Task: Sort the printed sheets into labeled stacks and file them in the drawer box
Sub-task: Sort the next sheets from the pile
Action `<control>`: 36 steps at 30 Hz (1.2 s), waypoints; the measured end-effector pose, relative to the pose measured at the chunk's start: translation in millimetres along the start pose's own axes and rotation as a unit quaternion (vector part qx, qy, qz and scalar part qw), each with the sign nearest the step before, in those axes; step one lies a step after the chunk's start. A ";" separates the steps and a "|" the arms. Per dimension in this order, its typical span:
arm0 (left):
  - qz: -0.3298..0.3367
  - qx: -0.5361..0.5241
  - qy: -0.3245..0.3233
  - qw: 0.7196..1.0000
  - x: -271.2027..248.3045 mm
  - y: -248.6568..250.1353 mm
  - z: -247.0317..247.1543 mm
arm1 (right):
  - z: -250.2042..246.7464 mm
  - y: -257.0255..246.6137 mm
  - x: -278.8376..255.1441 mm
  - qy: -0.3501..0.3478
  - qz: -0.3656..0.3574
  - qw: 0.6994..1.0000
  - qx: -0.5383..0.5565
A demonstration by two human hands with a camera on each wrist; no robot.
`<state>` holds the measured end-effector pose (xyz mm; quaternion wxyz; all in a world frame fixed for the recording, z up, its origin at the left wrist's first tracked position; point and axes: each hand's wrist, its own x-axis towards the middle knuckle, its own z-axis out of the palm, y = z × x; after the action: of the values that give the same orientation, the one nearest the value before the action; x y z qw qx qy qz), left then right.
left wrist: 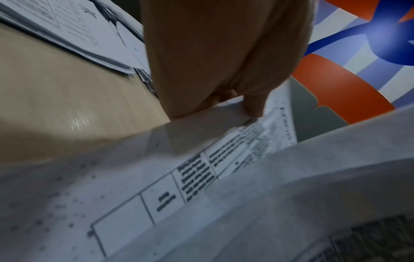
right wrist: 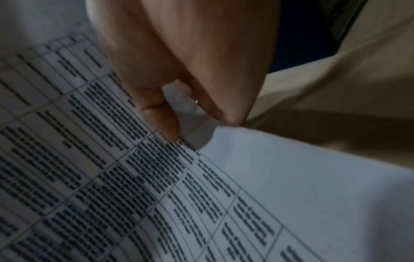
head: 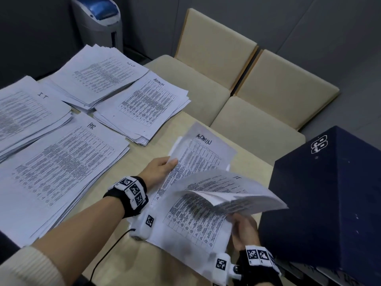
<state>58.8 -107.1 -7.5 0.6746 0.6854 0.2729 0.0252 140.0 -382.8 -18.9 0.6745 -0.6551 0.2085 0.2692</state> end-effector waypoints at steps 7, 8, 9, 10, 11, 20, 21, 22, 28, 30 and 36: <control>-0.048 0.027 -0.057 0.997 -12.6 10.2 12.0 | 11.4 -6.6 -2.2 -0.032 -0.022 0.999 0.001; -0.047 -0.001 -0.060 0.997 -13.3 9.8 12.0 | 12.8 -6.3 -2.1 -0.026 -0.022 0.999 0.001; -0.050 -0.028 -0.054 0.997 -10.4 6.4 10.9 | 14.4 -5.8 -2.5 -0.016 -0.025 1.000 -0.003; -0.048 -0.043 -0.033 0.997 -7.1 3.3 8.9 | 14.9 -3.9 -1.0 0.005 -0.032 0.999 -0.013; -0.038 -0.040 0.002 0.998 -2.0 -2.0 6.9 | 14.1 -2.0 -0.1 0.030 -0.041 0.999 -0.019; 0.049 0.185 -0.048 0.980 7.7 -1.3 0.3 | 26.9 -29.1 -18.0 0.050 -0.119 0.991 -0.033; 0.039 0.143 -0.082 0.986 6.8 5.4 1.3 | 34.9 -37.5 -23.7 0.031 -0.122 0.992 -0.021; 0.032 0.087 -0.097 0.991 5.8 13.5 2.0 | 43.2 -45.6 -30.1 0.013 -0.126 0.992 -0.004; 0.138 -0.047 0.021 0.989 -5.7 70.8 -7.4 | 78.3 -82.9 -44.9 -0.017 -0.249 0.967 -0.056; 0.154 -0.070 0.090 0.981 -6.1 79.2 -13.7 | 84.4 -87.5 -47.0 -0.015 -0.297 0.953 -0.054; 0.103 -0.038 0.109 0.988 -10.3 59.9 -29.1 | 95.5 -56.2 -35.3 -0.095 -0.325 0.926 -0.167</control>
<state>58.7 -81.2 54.7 0.6604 0.6768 0.2715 0.1791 141.8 -290.7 52.1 0.6228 -0.7612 -0.1289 0.1268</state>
